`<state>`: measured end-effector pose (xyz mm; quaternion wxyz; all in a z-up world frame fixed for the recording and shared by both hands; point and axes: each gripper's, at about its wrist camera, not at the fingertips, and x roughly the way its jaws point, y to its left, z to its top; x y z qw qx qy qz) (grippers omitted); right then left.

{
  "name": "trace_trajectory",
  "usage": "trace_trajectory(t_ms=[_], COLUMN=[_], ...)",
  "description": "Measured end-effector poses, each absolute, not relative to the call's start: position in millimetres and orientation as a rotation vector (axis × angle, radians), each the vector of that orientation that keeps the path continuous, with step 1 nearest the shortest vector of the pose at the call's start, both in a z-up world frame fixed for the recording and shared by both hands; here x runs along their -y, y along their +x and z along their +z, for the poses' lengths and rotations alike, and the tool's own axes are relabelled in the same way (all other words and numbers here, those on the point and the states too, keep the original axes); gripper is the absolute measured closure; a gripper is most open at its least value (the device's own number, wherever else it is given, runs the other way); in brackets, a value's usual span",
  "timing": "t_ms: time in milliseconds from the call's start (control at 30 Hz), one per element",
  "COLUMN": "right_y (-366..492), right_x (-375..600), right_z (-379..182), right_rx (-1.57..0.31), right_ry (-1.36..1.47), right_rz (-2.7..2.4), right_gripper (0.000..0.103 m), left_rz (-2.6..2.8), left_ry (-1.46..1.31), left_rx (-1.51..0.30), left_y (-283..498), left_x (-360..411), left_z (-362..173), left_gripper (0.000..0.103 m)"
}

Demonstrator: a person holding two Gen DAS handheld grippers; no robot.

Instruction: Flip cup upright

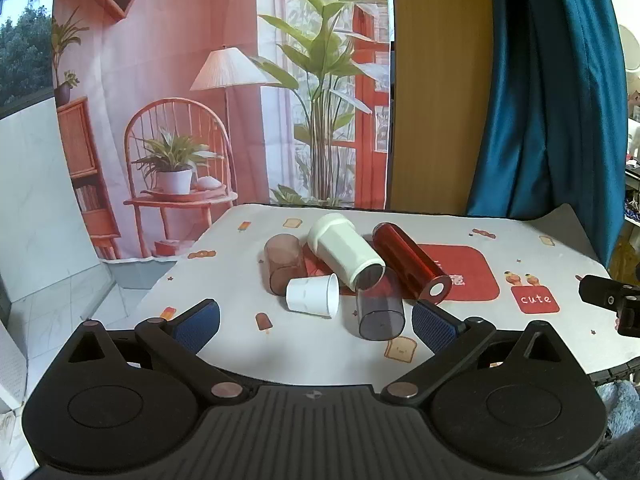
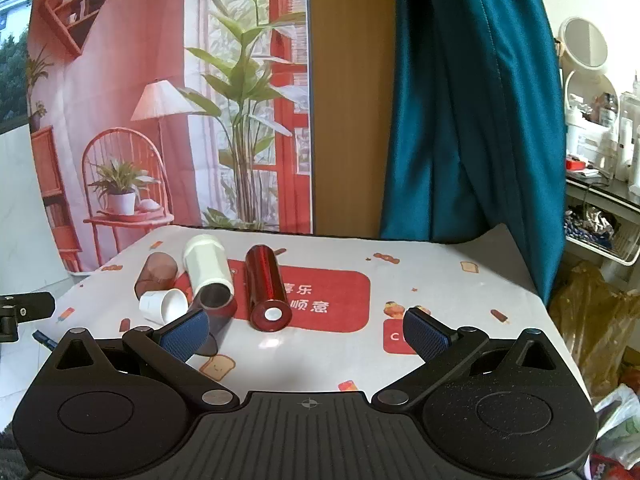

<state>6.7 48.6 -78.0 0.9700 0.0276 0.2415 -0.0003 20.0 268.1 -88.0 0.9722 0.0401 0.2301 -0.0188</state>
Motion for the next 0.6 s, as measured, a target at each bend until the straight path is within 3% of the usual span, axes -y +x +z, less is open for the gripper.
trace_trajectory(t_ms=[600], right_y=[8.8], right_x=[-48.3], right_z=[-80.9], right_rx=[-0.494], right_ry=[0.059], right_rz=[0.003], right_gripper=[0.000], left_rz=[-0.037], left_ry=[0.081], left_rx=[-0.475], left_y=[21.8], left_x=[-268.2], left_z=[-87.8], left_gripper=[0.000])
